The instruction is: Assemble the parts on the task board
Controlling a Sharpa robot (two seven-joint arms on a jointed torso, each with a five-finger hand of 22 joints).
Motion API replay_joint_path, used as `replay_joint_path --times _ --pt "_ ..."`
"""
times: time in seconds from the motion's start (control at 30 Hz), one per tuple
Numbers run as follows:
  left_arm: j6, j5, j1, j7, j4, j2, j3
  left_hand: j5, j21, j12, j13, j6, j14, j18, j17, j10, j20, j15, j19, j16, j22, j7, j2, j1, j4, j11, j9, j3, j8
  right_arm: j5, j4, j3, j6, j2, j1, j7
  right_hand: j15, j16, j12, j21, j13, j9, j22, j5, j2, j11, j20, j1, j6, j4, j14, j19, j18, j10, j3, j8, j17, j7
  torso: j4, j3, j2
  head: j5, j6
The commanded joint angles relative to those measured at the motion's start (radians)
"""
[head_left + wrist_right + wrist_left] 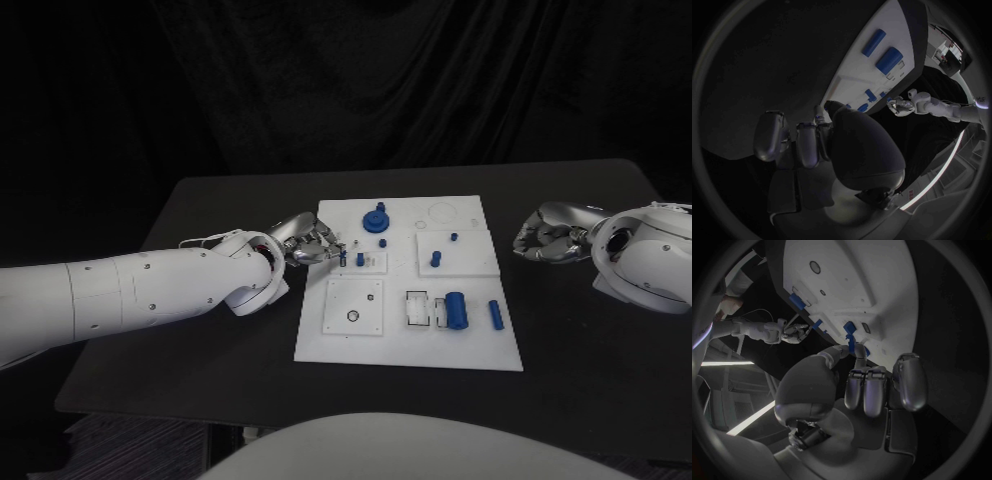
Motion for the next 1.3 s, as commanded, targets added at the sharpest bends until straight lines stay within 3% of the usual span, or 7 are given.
replay_joint_path --times 0.03,0.17,0.6,0.9,1.3 --pt "-0.025 0.002 -0.002 -0.021 -0.001 0.003 0.001 -0.099 0.001 -0.004 0.263 -0.007 0.104 -0.012 0.263 0.106 -0.008 -0.003 0.018 0.003 0.177 -0.004 0.004 -0.017 0.025 -0.007 0.024 -0.019 0.015 -0.003 0.000 0.001 0.003 -0.001 -0.001 -0.015 -0.005 -0.006 -0.005 -0.002 0.064 -0.002 0.155 0.005 -0.004 -0.001 0.000 0.004 -0.008 0.000 0.027 -0.010 0.010 -0.006 0.007 -0.001 -0.001 0.000 -0.0011 0.0005 0.000 0.001 0.000" --pt "-0.021 0.002 -0.002 -0.037 -0.004 0.006 0.001 -0.157 -0.003 -0.004 0.263 -0.018 0.104 -0.011 0.263 0.106 -0.008 -0.002 0.017 0.003 0.176 -0.002 0.007 -0.016 0.036 -0.005 0.024 -0.033 0.020 -0.003 0.000 0.001 -0.002 -0.001 -0.001 -0.014 -0.005 -0.006 -0.006 -0.003 0.063 -0.002 0.155 0.005 -0.005 -0.002 0.000 0.004 -0.009 0.000 0.027 -0.010 0.010 -0.007 0.007 -0.002 -0.002 0.000 -0.0004 0.0012 0.000 0.001 0.000" --pt "-0.021 0.002 -0.006 -0.055 -0.026 0.024 0.001 -0.225 -0.008 -0.004 0.263 -0.033 0.104 -0.011 0.263 0.106 -0.004 0.001 0.016 0.003 0.175 0.002 0.014 -0.009 0.051 -0.001 0.023 -0.054 0.027 -0.002 0.002 0.001 -0.011 0.000 -0.001 -0.012 -0.006 -0.007 -0.006 -0.005 0.063 -0.003 0.155 0.005 -0.006 -0.003 -0.001 0.004 -0.015 0.000 0.026 -0.011 0.010 -0.007 0.007 -0.004 -0.003 0.000 -0.0012 0.0009 0.000 0.004 0.000" --pt "-0.014 0.002 -0.020 -0.039 -0.026 0.023 0.001 -0.222 -0.012 -0.004 0.263 -0.036 0.104 -0.010 0.263 0.106 -0.004 0.002 0.014 0.003 0.174 0.002 0.014 -0.003 0.049 -0.001 0.023 -0.055 0.028 -0.002 0.002 0.001 -0.010 0.001 -0.001 -0.012 -0.006 -0.007 -0.006 -0.005 0.063 -0.003 0.155 0.005 -0.006 -0.003 -0.001 0.004 -0.015 0.000 0.026 -0.011 0.010 -0.007 0.007 -0.004 -0.003 0.000 0.0002 0.0008 0.000 0.004 0.000" --pt "-0.062 0.002 -0.037 0.020 -0.027 0.027 0.001 -0.182 -0.018 -0.004 0.263 -0.041 0.104 -0.009 0.263 0.106 -0.003 0.003 0.012 0.003 0.173 0.003 0.017 0.004 0.054 0.000 0.021 -0.057 0.030 -0.002 0.002 0.001 -0.009 0.001 -0.001 -0.012 -0.007 -0.008 -0.007 -0.005 0.062 -0.004 0.155 0.005 -0.006 -0.004 -0.002 0.004 -0.017 -0.001 0.026 -0.011 0.011 -0.007 0.007 -0.005 -0.004 0.000 -0.0007 -0.0004 0.001 0.005 0.000"
